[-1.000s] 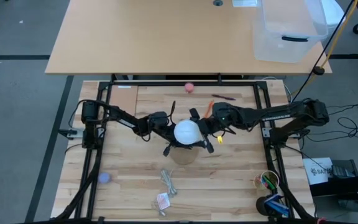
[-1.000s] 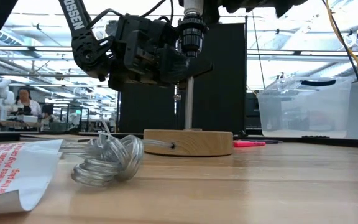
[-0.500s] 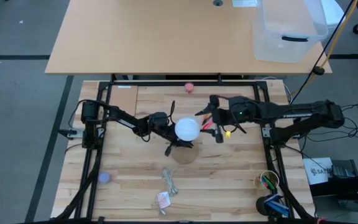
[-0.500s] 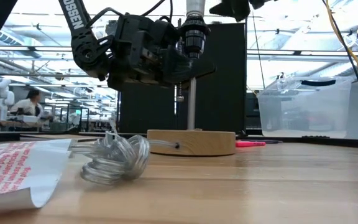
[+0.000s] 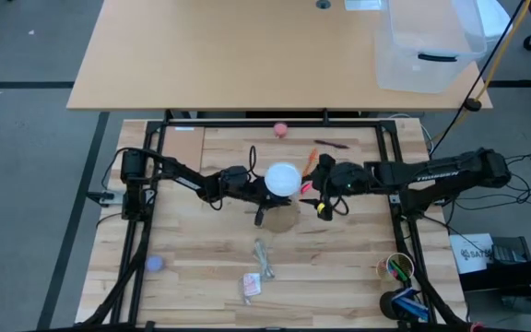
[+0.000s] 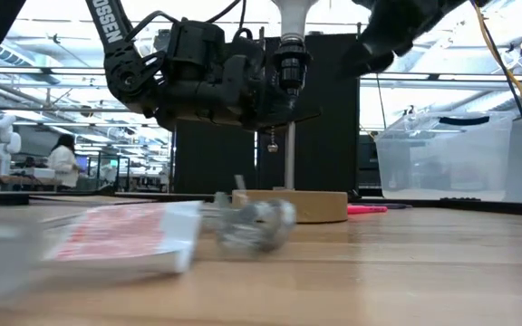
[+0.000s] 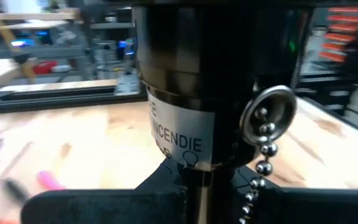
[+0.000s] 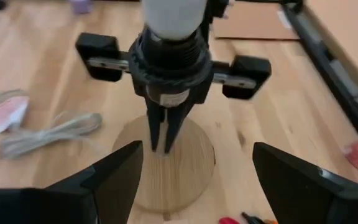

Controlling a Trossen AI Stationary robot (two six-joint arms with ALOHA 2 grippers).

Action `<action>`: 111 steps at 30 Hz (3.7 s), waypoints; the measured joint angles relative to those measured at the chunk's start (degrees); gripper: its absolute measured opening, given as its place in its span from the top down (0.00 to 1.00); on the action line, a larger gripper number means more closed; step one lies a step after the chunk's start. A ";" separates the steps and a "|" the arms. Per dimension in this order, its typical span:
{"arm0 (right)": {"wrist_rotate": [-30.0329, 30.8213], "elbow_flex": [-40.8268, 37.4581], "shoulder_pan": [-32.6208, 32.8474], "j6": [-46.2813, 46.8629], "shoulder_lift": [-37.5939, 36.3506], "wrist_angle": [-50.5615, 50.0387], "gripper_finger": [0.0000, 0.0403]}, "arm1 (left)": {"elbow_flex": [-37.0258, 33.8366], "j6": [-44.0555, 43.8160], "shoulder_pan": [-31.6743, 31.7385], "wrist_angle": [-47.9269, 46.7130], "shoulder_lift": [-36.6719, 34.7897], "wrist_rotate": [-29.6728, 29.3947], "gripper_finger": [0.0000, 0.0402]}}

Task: Screw lightbulb
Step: Remove the white lightbulb from the desk lamp

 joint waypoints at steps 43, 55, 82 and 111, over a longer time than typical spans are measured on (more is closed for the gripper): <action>18.06 -11.42 -0.80 -0.96 13.70 66.81 0.26 | 0.01 -5.65 0.20 -0.02 0.00 -26.89 0.94; 10.64 -7.87 -4.75 0.56 13.68 61.19 0.26 | -0.01 -5.64 0.20 -0.02 0.00 -26.89 0.94; 9.12 -6.35 -5.27 -1.38 15.26 58.19 0.55 | -0.03 -4.85 1.01 -0.50 -0.07 -20.77 0.94; -0.89 -6.27 -5.48 -6.96 12.78 51.66 0.59 | 0.05 -1.65 3.10 -2.17 -0.04 0.28 0.94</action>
